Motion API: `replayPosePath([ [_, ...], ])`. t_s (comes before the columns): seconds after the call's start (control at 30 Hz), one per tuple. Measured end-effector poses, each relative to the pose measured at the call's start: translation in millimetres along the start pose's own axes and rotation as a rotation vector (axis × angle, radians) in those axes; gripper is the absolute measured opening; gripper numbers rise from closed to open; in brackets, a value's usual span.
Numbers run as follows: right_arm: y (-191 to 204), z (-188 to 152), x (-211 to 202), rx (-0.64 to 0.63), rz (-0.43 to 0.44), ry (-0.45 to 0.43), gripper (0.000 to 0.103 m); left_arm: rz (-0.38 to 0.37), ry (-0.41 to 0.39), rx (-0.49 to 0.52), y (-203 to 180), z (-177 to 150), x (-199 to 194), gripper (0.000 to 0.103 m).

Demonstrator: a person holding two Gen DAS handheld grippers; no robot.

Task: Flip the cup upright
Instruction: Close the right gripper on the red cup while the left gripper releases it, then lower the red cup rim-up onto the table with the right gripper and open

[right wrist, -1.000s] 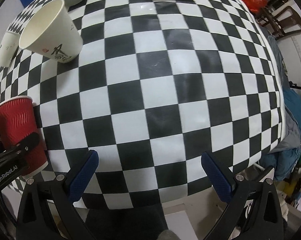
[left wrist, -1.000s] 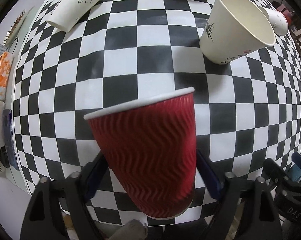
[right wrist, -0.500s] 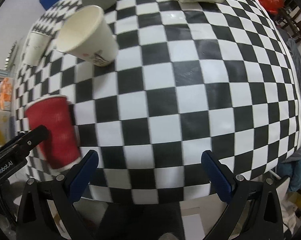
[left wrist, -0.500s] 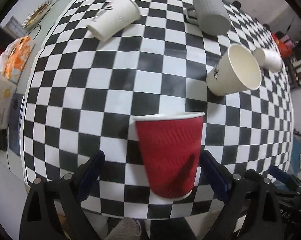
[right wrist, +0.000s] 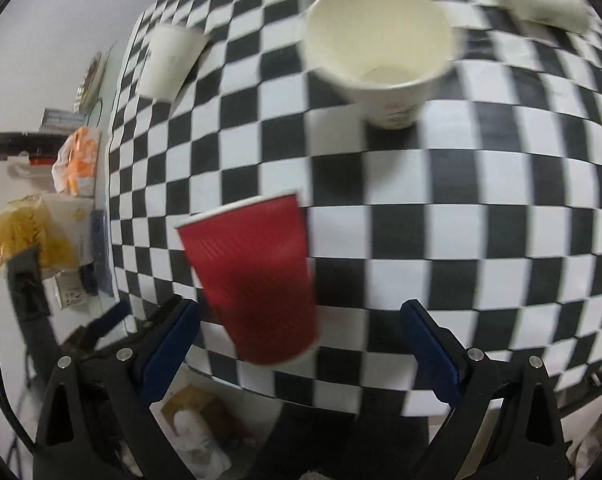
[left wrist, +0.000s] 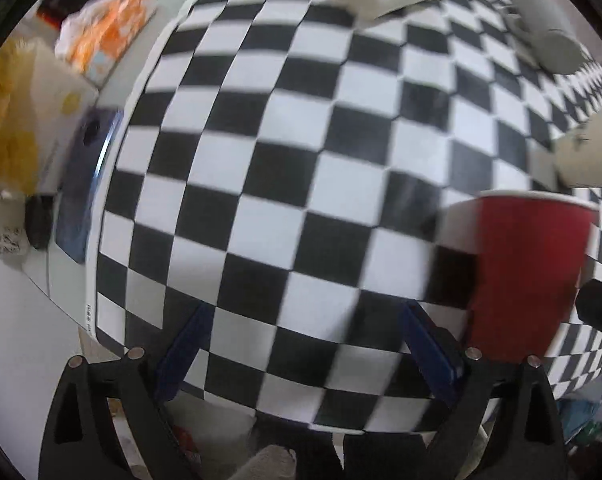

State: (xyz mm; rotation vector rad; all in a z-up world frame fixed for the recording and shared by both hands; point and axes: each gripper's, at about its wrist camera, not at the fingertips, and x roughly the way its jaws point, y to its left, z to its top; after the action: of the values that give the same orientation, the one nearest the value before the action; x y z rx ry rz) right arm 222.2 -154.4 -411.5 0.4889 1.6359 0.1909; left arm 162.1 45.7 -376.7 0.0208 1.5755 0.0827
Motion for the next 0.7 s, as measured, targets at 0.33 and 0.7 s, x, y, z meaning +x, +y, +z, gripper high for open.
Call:
replayPosePath([
  [0.33, 33, 3, 59, -0.063, -0.081, 0.137, 0.086, 0.000, 0.040, -0.019, 22, -7, 31, 0.096],
  [0.7, 54, -9, 45, -0.164, -0.041, -0.062, 0.077, -0.034, 0.021, -0.063, 42, 1, 28, 0.096],
])
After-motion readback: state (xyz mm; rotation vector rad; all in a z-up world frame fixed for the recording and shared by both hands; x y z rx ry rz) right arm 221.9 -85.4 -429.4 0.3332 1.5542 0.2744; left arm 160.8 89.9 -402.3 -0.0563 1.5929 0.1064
